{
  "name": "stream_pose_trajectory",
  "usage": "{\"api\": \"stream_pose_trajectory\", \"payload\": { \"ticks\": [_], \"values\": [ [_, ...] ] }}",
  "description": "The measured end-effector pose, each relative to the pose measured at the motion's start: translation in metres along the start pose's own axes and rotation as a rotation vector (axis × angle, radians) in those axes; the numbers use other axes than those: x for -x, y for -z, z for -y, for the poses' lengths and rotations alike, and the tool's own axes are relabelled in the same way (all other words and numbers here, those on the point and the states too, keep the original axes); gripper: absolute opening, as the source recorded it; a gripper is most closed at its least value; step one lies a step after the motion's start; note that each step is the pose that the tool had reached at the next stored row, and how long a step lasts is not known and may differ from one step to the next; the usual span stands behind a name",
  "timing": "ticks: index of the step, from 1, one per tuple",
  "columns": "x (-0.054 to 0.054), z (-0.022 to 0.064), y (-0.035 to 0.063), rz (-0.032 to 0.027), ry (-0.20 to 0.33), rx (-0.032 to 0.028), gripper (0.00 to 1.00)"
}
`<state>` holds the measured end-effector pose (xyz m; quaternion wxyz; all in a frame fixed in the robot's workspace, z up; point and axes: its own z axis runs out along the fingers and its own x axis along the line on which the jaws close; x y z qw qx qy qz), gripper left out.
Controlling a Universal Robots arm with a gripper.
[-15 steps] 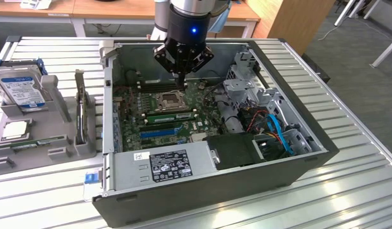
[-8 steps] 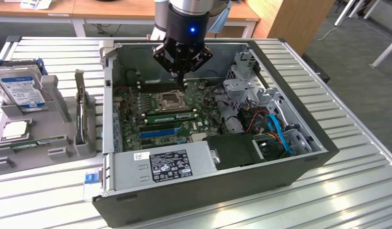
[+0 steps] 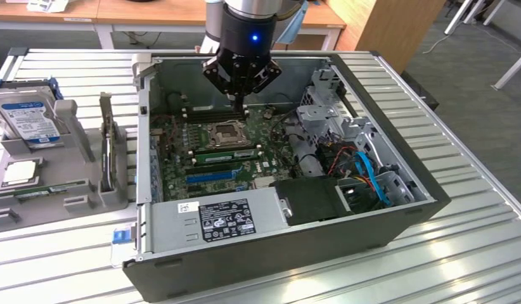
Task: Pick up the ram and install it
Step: 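Press down the ram until it locks into place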
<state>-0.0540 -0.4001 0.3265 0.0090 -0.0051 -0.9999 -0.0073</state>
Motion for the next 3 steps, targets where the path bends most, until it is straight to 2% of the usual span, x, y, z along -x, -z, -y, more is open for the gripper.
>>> {"api": "stream_pose_trajectory", "payload": {
  "ticks": [3],
  "values": [
    [0.0000,0.0000,0.0000,0.0001,0.000,0.0000,0.10]
  ]
}}
